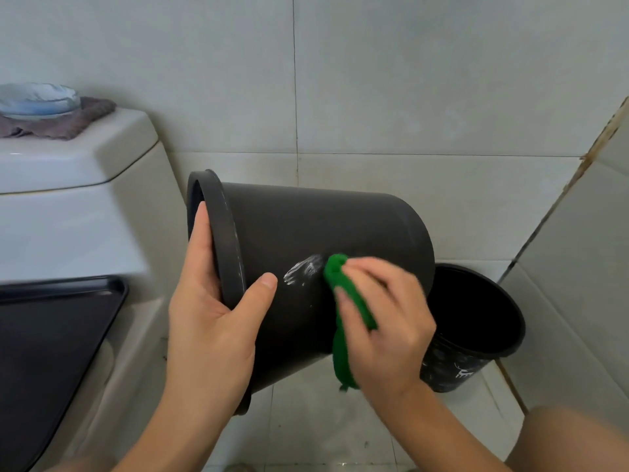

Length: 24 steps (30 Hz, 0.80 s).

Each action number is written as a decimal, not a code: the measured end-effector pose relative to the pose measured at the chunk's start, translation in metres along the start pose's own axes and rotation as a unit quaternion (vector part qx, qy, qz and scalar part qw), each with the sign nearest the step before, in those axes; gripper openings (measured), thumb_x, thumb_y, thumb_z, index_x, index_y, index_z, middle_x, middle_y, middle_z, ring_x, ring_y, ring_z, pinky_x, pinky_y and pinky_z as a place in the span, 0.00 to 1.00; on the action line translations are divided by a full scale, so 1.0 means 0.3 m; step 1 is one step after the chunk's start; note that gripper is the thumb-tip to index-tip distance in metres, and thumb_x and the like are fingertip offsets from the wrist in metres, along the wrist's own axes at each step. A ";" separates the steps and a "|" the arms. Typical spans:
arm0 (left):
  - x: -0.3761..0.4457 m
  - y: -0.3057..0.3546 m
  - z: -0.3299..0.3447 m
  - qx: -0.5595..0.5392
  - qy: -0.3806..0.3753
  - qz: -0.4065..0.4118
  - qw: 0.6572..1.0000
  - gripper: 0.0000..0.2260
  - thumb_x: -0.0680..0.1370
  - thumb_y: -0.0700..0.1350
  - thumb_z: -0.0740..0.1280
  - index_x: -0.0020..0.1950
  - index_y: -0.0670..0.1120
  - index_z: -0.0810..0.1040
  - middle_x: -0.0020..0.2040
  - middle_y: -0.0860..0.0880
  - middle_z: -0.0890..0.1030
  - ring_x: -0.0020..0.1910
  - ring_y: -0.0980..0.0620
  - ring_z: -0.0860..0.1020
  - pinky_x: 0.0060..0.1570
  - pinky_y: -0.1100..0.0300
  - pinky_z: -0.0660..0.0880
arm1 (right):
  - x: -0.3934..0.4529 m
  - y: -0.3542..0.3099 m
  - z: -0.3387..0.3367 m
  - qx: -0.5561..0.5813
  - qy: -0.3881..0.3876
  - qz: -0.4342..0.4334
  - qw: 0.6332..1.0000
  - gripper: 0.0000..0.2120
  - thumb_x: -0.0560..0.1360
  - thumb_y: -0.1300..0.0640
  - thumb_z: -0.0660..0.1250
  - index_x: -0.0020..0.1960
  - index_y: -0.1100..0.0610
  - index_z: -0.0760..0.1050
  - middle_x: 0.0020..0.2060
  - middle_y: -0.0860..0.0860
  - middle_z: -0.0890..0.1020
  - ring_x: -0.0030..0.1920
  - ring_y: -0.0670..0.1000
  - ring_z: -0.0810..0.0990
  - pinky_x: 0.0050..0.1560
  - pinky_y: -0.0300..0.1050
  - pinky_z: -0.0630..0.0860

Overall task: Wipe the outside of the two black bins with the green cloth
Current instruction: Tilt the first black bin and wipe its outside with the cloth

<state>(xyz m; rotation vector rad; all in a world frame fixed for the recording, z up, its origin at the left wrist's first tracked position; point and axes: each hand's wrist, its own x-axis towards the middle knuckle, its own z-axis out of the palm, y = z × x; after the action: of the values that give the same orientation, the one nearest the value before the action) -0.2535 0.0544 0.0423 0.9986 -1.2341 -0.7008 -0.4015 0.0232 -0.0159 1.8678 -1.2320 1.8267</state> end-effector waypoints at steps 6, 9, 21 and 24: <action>-0.003 -0.008 -0.001 -0.007 -0.006 -0.016 1.000 0.37 0.70 0.38 0.66 0.77 0.56 0.61 0.68 0.56 0.76 0.65 0.58 0.76 0.65 0.57 0.73 | -0.012 -0.009 -0.013 0.006 -0.034 -0.074 0.997 0.09 0.78 0.59 0.68 0.49 0.63 0.84 0.47 0.55 0.84 0.46 0.54 0.82 0.50 0.45 0.78; -0.017 -0.005 0.013 0.007 -0.009 -0.016 1.000 0.39 0.72 0.33 0.70 0.78 0.56 0.60 0.67 0.59 0.76 0.63 0.64 0.76 0.60 0.70 0.72 | 0.052 0.062 -0.010 -0.007 -0.007 0.066 0.998 0.09 0.76 0.58 0.67 0.52 0.62 0.83 0.47 0.53 0.83 0.47 0.53 0.81 0.52 0.42 0.76; -0.024 -0.025 0.036 0.035 -0.009 -0.011 0.999 0.35 0.77 0.33 0.66 0.78 0.54 0.58 0.68 0.60 0.75 0.64 0.63 0.75 0.61 0.70 0.71 | 0.033 -0.076 0.038 0.087 -0.053 0.001 0.995 0.08 0.77 0.60 0.67 0.51 0.63 0.83 0.48 0.54 0.84 0.50 0.50 0.81 0.53 0.39 0.76; -0.029 -0.033 0.042 0.017 -0.024 -0.014 0.999 0.36 0.76 0.33 0.68 0.79 0.54 0.57 0.63 0.65 0.77 0.62 0.63 0.77 0.58 0.70 0.73 | 0.069 -0.016 0.040 0.069 -0.072 0.047 0.994 0.09 0.76 0.59 0.67 0.51 0.62 0.83 0.47 0.53 0.84 0.49 0.49 0.81 0.52 0.40 0.76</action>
<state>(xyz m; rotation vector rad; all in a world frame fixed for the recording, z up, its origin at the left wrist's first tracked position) -0.2668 0.0548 0.0300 1.0344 -1.2806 -0.7306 -0.3928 0.0099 0.0025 2.0817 -1.2903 1.8975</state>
